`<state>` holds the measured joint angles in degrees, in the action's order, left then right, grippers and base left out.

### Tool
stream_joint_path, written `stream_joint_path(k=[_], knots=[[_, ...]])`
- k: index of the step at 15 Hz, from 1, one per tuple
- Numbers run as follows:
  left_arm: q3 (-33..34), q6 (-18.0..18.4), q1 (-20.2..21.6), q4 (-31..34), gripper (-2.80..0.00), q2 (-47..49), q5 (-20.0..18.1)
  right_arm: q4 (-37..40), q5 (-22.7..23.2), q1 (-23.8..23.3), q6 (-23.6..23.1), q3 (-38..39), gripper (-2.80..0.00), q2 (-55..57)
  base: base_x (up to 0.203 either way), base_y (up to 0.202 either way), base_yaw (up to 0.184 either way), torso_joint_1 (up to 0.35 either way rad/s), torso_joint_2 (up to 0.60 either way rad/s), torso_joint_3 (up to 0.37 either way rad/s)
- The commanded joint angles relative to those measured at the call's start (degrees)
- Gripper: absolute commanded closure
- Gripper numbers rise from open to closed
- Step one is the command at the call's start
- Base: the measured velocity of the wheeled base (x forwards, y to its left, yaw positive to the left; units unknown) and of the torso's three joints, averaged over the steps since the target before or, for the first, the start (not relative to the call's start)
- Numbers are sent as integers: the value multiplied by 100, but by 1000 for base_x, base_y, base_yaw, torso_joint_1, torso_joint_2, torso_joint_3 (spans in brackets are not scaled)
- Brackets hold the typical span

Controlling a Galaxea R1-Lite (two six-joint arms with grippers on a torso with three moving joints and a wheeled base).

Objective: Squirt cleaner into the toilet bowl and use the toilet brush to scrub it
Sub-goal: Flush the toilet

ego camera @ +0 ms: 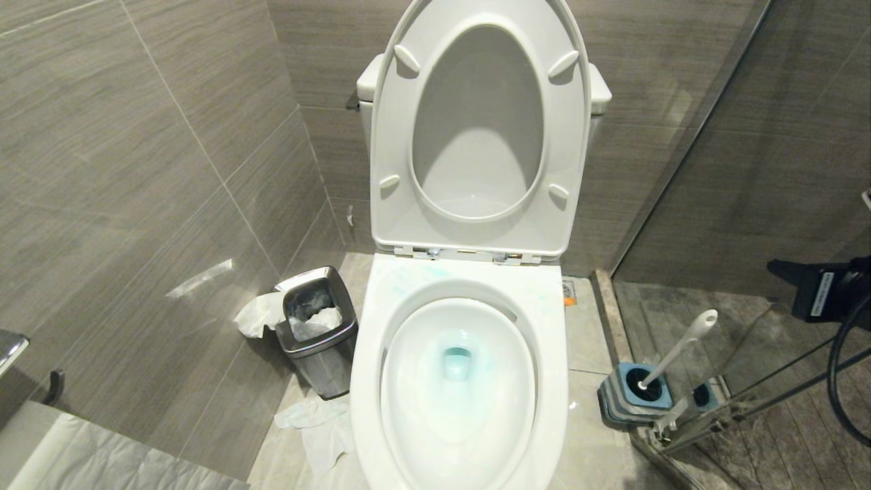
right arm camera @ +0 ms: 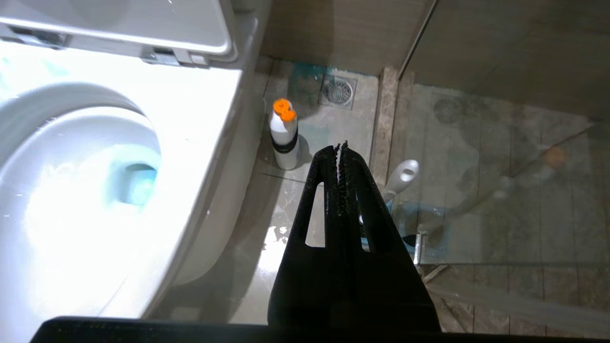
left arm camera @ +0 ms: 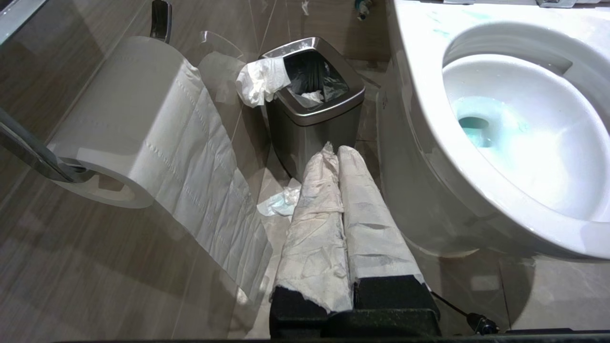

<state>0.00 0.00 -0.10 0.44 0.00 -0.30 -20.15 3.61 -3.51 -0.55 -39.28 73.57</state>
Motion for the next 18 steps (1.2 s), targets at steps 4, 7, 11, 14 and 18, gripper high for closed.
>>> stream_joint_path(k=[4, 7, 11, 14, 18], knots=[[9, 0, 1, 0, 0, 0, -5, 896, 23, 143, -14, 414, 0, -2042, 0, 0, 0, 0, 0, 0], [9, 0, 1, 0, 0, 0, -5, 1199, 163, 239, -17, 892, 0, -3066, 0, 0, 0, 0, 0, 0], [9, 0, 1, 0, 0, 0, -5, 1372, 280, 303, -16, 1366, 0, -4494, 0, 0, 0, 0, 0, 0], [9, 0, 1, 0, 0, 0, -5, 1405, 280, 308, -19, 1487, 0, -5347, 0, 0, 0, 0, 0, 0], [9, 0, 1, 0, 0, 0, -5, 1445, 255, 315, -310, 1251, 0, -6023, 0, 0, 0, 0, 0, 0]])
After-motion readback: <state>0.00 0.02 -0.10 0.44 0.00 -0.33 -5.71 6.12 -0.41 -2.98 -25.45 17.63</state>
